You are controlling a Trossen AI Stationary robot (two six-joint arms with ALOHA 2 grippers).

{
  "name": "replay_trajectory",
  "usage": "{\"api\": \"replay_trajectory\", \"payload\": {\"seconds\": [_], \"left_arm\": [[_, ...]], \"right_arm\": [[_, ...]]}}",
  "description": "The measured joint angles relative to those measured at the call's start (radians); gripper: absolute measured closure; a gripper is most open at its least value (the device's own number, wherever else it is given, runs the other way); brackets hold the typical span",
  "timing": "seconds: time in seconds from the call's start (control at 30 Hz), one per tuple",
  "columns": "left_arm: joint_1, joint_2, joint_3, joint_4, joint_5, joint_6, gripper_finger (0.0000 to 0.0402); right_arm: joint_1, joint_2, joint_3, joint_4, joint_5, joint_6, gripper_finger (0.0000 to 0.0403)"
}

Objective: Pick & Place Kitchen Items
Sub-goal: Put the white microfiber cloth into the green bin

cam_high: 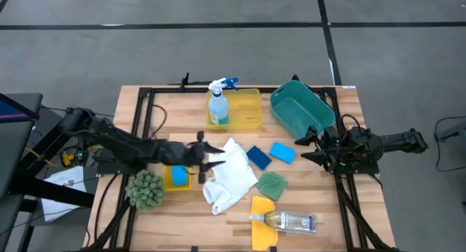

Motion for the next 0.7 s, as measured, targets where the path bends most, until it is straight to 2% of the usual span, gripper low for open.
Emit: {"api": "replay_trajectory", "payload": {"seconds": [0.17,0.33,0.5,0.7], "left_arm": [[0.013,0.173,0.159,-0.236,0.012,-0.008,0.0197],[0.022,0.319,0.259,-0.39,0.059,-0.01,0.0165],[0.05,0.413,0.286,-0.416,0.133,-0.035,0.0148],[0.047,0.45,0.293,-0.423,0.159,-0.035,0.0148]], "right_arm": [[0.0,0.0,0.0,0.0,0.0,-0.007,0.0125],[0.0,0.0,0.0,0.0,0.0,-0.007,0.0125],[0.0,0.0,0.0,0.0,-0.001,-0.006,0.0125],[0.0,0.0,0.0,0.0,-0.003,0.001,0.0125]]}}
